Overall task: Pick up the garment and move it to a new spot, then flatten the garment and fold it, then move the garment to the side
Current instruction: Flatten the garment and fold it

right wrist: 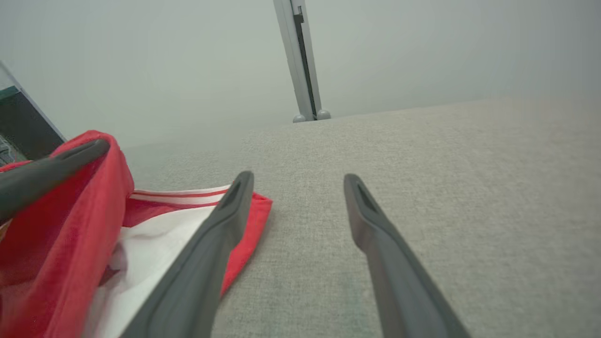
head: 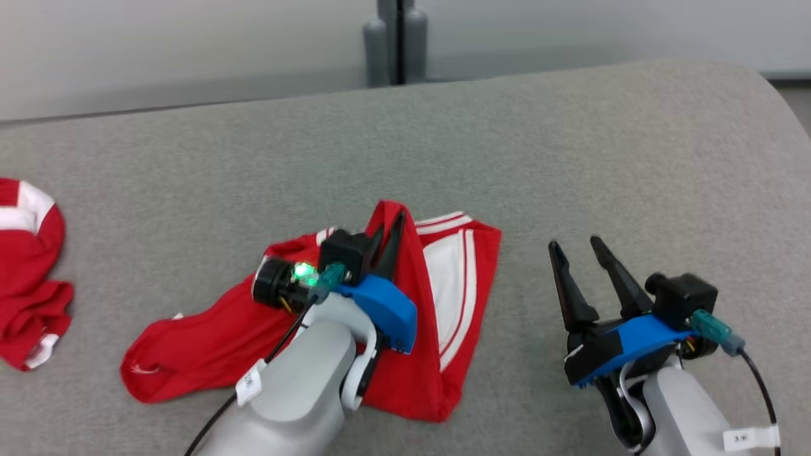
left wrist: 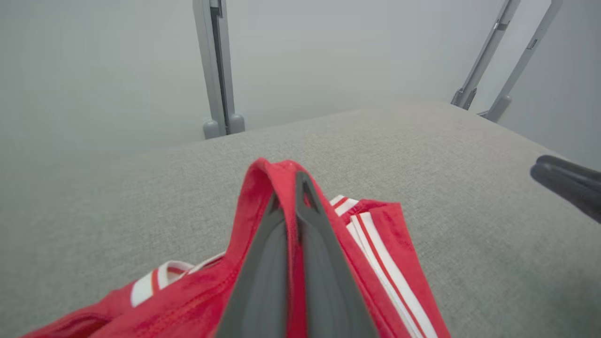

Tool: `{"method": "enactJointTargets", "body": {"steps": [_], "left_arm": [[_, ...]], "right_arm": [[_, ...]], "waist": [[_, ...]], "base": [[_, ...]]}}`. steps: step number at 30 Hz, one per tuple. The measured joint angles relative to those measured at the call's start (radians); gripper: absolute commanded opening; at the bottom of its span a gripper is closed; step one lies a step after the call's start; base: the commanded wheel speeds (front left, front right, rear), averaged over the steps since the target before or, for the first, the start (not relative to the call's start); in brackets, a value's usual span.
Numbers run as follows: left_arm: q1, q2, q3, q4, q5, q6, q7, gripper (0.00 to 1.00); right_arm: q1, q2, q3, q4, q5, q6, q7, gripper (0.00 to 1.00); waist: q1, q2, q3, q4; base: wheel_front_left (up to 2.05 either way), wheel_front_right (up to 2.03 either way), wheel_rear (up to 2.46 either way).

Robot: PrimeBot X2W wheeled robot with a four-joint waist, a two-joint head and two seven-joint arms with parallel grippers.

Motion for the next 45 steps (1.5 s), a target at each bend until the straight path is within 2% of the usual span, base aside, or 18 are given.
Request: {"method": "enactJointTargets", "body": {"steps": [8, 16, 17, 18, 24, 33, 34, 35, 36, 40, 45], "left_arm": [[0.121, 0.001, 0.134, -0.220, 0.120, 0.037, -0.002, 0.00], [0.328, 0.008, 0.309, -0.242, 0.181, 0.034, -0.001, 0.00], [0.346, 0.007, 0.334, -0.236, 0.181, 0.035, -0.001, 0.33], [0.361, 0.007, 0.358, -0.228, 0.184, 0.037, -0.001, 1.00], [0.410, 0.005, 0.450, -0.200, 0.217, 0.049, -0.001, 1.00], [0.412, 0.002, 0.455, -0.259, 0.228, 0.040, -0.002, 1.00], [0.412, 0.002, 0.453, -0.262, 0.227, 0.043, -0.001, 1.00], [0.412, 0.002, 0.451, -0.266, 0.224, 0.044, -0.001, 1.00], [0.412, 0.002, 0.449, -0.269, 0.224, 0.045, -0.001, 1.00], [0.413, 0.002, 0.450, -0.279, 0.222, 0.051, -0.001, 1.00], [0.427, 0.002, 0.457, -0.283, 0.221, 0.053, -0.001, 1.00]], "right_arm": [[0.007, -0.002, -0.002, 0.001, -0.008, 0.000, 0.000, 1.00], [0.018, 0.001, 0.034, 0.044, -0.014, 0.000, 0.000, 1.00], [0.018, 0.000, 0.036, 0.054, -0.019, 0.000, 0.000, 1.00], [0.018, -0.002, 0.037, 0.063, -0.027, 0.000, 0.000, 1.00], [0.014, -0.008, 0.039, 0.120, -0.057, 0.000, 0.000, 1.00], [-0.035, -0.022, -0.007, 0.193, -0.166, 0.000, 0.000, 1.00], [-0.041, -0.021, -0.011, 0.205, -0.174, 0.000, 0.000, 0.66], [-0.044, -0.020, -0.019, 0.212, -0.180, 0.000, 0.000, 0.39], [-0.047, -0.020, -0.026, 0.221, -0.192, 0.000, 0.000, 0.00], [-0.074, -0.016, -0.066, 0.206, -0.205, 0.000, 0.000, 0.00], [-0.129, -0.042, -0.111, 0.095, -0.200, 0.000, 0.000, 0.00]], "waist": [[-0.0002, -0.0001, -0.055, 0.182], [-0.0003, -0.0001, -0.076, 0.334], [-0.0003, -0.0001, -0.075, 0.346], [-0.0003, -0.0001, -0.073, 0.357], [-0.0002, 0.0001, -0.059, 0.391], [-0.0002, 0.0001, -0.040, 0.428], [-0.0002, 0.0000, -0.038, 0.432], [-0.0002, 0.0001, -0.036, 0.436], [-0.0001, 0.0001, -0.034, 0.439], [-0.0002, 0.0001, -0.029, 0.448], [-0.0001, 0.0001, -0.026, 0.430]], "base": [[0.00, 0.00, 0.00], [0.00, 0.00, 0.00], [0.00, 0.00, 0.00], [0.00, 0.00, 0.00], [0.00, 0.00, 0.00], [0.00, 0.00, 0.00], [0.00, 0.00, 0.00], [0.00, 0.00, 0.00], [0.00, 0.00, 0.00], [0.00, 0.00, 0.00], [0.00, 0.00, 0.00]]}}
